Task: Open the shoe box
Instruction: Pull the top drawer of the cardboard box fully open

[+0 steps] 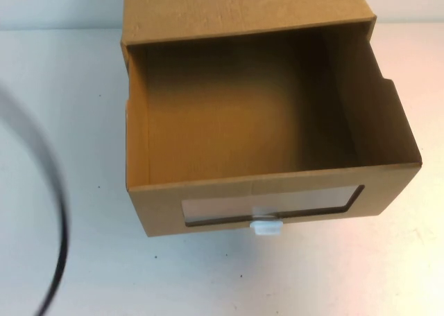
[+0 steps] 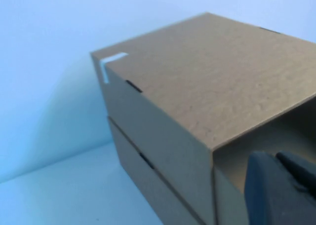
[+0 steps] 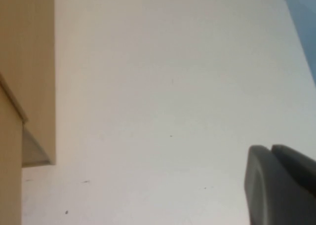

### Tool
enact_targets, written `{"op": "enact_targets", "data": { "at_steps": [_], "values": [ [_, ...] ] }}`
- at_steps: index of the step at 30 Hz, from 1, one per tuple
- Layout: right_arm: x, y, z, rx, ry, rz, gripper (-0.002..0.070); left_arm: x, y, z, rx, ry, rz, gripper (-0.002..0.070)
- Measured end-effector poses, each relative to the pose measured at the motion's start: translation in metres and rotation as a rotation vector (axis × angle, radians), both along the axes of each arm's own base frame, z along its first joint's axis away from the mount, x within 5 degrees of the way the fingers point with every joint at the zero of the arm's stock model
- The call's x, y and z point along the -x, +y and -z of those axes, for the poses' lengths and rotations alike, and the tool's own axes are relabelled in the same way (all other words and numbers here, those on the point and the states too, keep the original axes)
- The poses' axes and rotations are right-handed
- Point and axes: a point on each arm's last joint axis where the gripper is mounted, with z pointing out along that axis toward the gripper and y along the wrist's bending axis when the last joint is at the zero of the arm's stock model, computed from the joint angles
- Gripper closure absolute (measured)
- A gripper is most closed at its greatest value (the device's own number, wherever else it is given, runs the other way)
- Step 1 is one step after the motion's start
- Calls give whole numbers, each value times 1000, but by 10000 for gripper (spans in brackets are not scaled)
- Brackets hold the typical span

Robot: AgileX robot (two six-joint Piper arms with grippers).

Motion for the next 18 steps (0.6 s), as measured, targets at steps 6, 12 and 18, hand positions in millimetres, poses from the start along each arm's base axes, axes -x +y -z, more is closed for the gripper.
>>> {"op": "enact_targets", "data": {
  "at_steps": [6,12,18],
  "values": [
    [4,4,38,-87,-23,-68,689,39,18,79,77,-150,-51,680],
    [23,4,59,-111,-125,-81,689,58,27,161,102,-184,-78,680],
    [42,3,53,-119,-225,-86,689,61,30,229,94,-148,-98,680]
  ]
}}
